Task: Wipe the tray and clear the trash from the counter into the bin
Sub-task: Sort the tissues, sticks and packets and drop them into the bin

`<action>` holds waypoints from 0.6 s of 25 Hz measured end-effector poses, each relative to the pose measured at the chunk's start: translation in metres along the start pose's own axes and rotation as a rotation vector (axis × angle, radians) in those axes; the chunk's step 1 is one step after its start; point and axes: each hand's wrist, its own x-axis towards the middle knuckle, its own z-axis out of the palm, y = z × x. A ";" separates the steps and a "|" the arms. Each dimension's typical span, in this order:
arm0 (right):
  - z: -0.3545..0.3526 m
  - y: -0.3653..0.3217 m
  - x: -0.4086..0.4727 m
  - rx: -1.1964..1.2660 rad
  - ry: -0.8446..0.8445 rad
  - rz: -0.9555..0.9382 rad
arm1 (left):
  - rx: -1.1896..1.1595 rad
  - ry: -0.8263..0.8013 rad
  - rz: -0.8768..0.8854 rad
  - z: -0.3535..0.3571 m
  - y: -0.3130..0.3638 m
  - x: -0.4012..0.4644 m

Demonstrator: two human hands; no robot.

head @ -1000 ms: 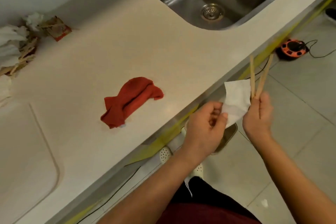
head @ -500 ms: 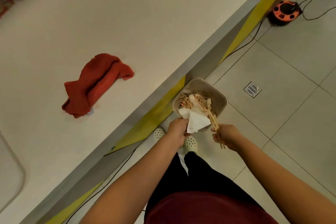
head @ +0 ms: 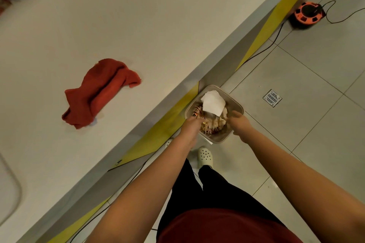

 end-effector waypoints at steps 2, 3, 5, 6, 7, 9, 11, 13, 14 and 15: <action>-0.001 0.006 0.002 0.060 0.011 -0.022 | 0.019 -0.005 0.013 -0.004 -0.004 0.001; -0.002 0.009 0.003 0.077 0.016 -0.021 | 0.002 -0.009 0.007 -0.004 -0.005 0.000; -0.003 0.013 0.003 0.103 0.022 -0.022 | -0.044 -0.020 0.002 -0.005 -0.004 -0.007; -0.004 0.012 0.000 0.134 0.029 -0.032 | -0.063 -0.025 0.011 -0.004 -0.003 -0.012; -0.005 0.010 -0.003 0.178 0.039 -0.058 | -0.079 -0.034 0.037 -0.004 -0.001 -0.017; -0.007 0.003 -0.009 0.240 0.076 -0.163 | -0.093 -0.059 0.112 0.000 0.008 -0.031; -0.010 -0.013 -0.024 0.264 0.122 -0.300 | -0.099 -0.087 0.208 0.002 0.022 -0.049; -0.011 -0.034 -0.045 0.276 0.133 -0.479 | -0.135 -0.114 0.298 0.001 0.039 -0.070; -0.012 -0.045 -0.059 0.277 0.136 -0.575 | -0.161 -0.132 0.340 -0.002 0.046 -0.082; -0.012 -0.055 -0.072 0.284 0.137 -0.666 | -0.191 -0.151 0.383 -0.007 0.052 -0.095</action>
